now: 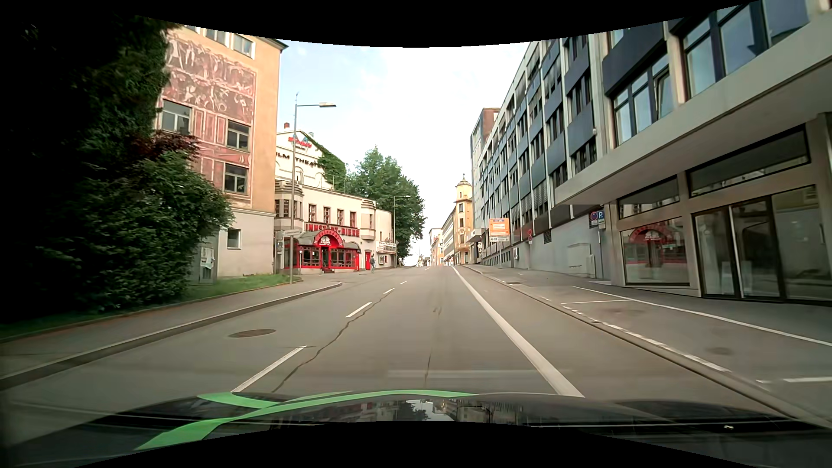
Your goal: Follow the waypoints while adhering to traffic rules and regulations
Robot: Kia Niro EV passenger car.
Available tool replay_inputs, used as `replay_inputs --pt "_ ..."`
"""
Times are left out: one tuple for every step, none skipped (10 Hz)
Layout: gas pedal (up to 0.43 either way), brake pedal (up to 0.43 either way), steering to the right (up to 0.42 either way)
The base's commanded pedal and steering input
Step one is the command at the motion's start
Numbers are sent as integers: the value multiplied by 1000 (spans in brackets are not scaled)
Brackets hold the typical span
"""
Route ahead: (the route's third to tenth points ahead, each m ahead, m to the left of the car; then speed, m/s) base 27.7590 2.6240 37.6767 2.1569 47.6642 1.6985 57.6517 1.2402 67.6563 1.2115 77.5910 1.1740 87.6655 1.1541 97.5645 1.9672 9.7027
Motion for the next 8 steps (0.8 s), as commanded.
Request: replay_inputs --pt "228 0 0" --pt "228 0 0" --pt "228 0 0" --pt "228 0 0" --pt "228 0 -1" --pt "228 0 -1" --pt "228 0 -1" --pt "228 0 -2"
